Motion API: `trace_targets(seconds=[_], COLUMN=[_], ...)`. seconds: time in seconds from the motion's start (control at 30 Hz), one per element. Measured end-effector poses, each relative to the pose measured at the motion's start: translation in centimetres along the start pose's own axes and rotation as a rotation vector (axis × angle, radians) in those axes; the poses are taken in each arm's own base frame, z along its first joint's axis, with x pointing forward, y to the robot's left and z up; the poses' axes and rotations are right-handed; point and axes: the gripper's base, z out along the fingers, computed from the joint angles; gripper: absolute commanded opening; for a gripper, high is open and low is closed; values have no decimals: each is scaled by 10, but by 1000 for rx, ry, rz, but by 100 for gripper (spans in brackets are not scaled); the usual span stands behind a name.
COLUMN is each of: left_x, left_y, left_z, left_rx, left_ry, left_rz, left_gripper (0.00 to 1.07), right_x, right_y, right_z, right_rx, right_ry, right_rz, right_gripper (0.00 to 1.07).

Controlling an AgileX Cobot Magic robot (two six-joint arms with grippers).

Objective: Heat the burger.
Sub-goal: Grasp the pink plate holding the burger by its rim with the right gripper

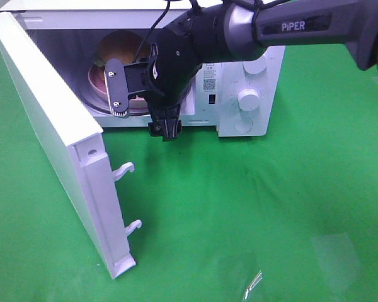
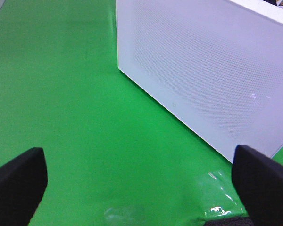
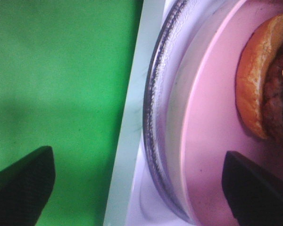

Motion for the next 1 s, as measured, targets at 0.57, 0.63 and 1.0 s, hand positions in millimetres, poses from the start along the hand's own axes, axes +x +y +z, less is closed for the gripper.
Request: trace_targets(seconds=[0.57,0.63,1.0], left_x=[0,0,0], left_y=[1,1,1], left_z=[0,0,0], left_rx=[-10,-10,-16], left_ry=[1,1,2], left_rz=[5,5,8], left_gripper=[98,98,98], right_x=[9,13,16], right_y=[-12,-11,-8], right_z=[36,39,44], right_rx=[32,28,14], right_ry=[7,12,13], right_rz=[34,40,63], right_gripper=[87,87,31])
